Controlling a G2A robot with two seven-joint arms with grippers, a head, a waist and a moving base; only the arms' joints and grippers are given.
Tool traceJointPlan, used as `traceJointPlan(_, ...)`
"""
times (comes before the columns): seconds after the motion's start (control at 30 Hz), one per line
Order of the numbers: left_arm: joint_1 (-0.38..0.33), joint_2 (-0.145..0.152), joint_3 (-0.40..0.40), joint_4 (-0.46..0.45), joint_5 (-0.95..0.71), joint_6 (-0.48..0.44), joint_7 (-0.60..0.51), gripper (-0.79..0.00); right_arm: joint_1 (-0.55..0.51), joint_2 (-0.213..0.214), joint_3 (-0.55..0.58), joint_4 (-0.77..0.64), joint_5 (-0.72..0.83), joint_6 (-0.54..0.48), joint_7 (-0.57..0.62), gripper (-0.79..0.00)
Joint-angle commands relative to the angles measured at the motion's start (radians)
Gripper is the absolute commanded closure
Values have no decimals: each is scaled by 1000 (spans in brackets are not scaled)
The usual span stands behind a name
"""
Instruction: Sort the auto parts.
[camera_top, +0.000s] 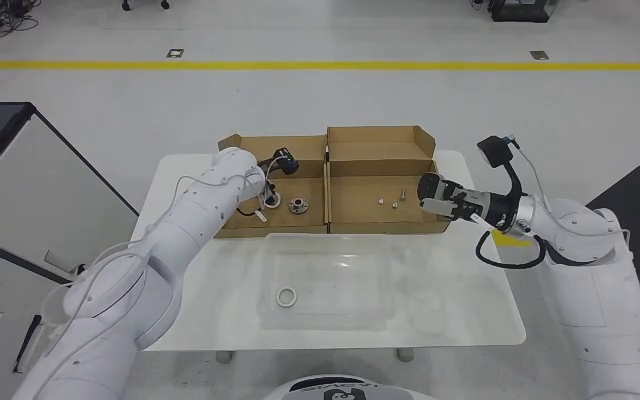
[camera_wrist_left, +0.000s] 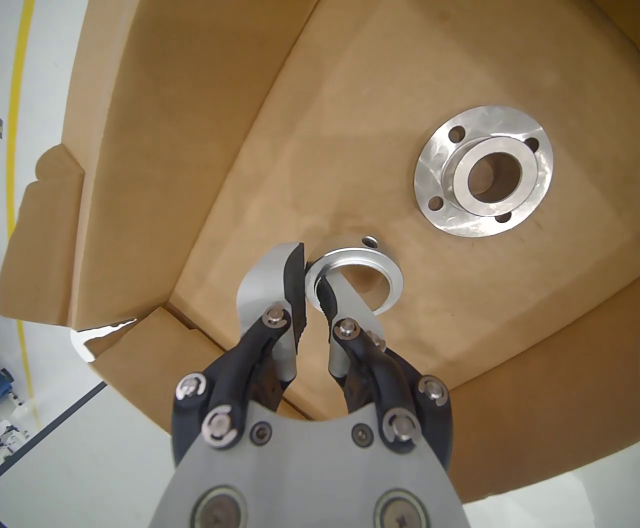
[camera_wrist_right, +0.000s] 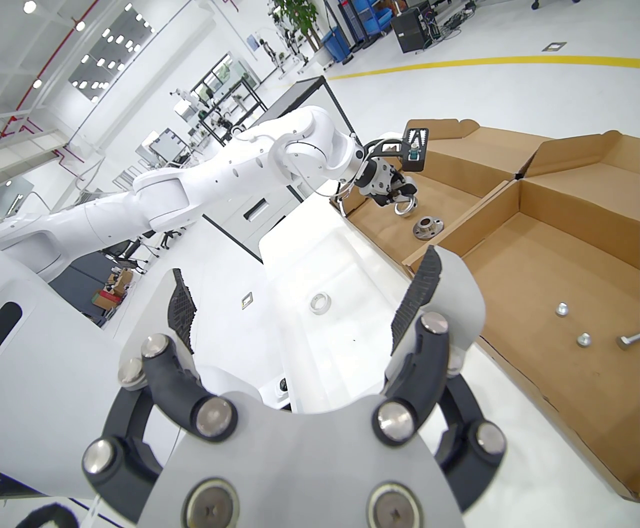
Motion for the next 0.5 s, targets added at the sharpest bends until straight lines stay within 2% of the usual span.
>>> traceJointPlan(0.0,-3,-5,-2,13,3,-4,5,-169,0,0,0,0,0,0,0,-785)
traceJointPlan(0.03,-4,-7,-4,20,3,-5,7,-191,0,0,0,0,0,0,0,-785)
traceJointPlan(0.07,-6,-9,-5,24,4,-6,9,-292,0,0,0,0,0,0,0,-785)
traceJointPlan(0.13,-9,-12,-10,33,2,-9,12,-379,0,0,0,0,0,0,0,-785)
traceJointPlan(0.17,-11,-14,-12,35,2,-10,13,-480,0,0,0,0,0,0,0,-785)
traceJointPlan(0.27,-15,-17,-19,42,3,-12,18,-696,0,0,0,0,0,0,0,-785)
traceJointPlan(0.3,-17,-18,-22,44,2,-13,21,-745,0,0,0,0,0,0,0,-785)
traceJointPlan(0.33,-18,-18,-25,44,3,-15,20,-785,0,0,0,0,0,0,0,-785)
traceJointPlan(0.47,-28,-18,-38,43,6,-16,22,-785,0,0,0,0,0,0,0,-785)
